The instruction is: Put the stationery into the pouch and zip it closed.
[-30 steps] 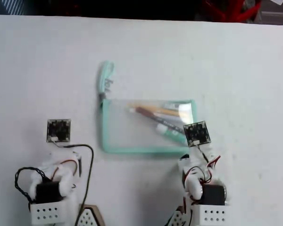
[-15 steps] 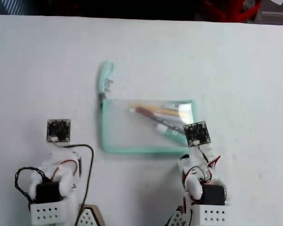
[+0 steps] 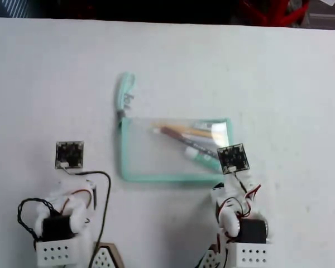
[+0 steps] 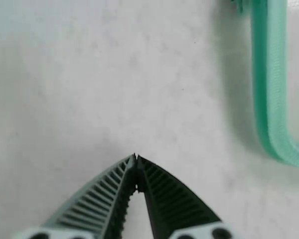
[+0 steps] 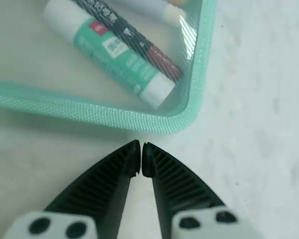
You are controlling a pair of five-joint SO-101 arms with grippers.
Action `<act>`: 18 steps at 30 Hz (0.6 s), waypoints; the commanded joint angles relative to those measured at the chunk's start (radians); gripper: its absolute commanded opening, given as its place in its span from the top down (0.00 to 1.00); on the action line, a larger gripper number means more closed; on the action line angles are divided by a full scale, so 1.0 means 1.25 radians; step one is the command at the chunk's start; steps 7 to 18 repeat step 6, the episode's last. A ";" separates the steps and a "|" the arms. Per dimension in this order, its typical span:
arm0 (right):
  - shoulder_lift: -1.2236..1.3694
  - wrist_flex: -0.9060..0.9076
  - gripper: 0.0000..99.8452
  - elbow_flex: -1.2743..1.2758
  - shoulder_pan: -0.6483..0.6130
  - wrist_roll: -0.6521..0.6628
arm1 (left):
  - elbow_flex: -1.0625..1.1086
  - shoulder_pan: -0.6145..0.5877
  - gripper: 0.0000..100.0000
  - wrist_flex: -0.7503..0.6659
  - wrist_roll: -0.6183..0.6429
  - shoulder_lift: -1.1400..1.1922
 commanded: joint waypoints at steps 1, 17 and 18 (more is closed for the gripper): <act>-0.006 0.006 0.98 0.007 -0.003 0.010 | -0.002 -0.010 0.98 0.006 0.007 -0.006; -0.006 0.006 0.98 0.007 -0.003 0.010 | -0.002 -0.010 0.98 0.006 0.007 -0.006; -0.006 0.006 0.98 0.007 -0.003 0.010 | -0.002 -0.010 0.98 0.006 0.007 -0.006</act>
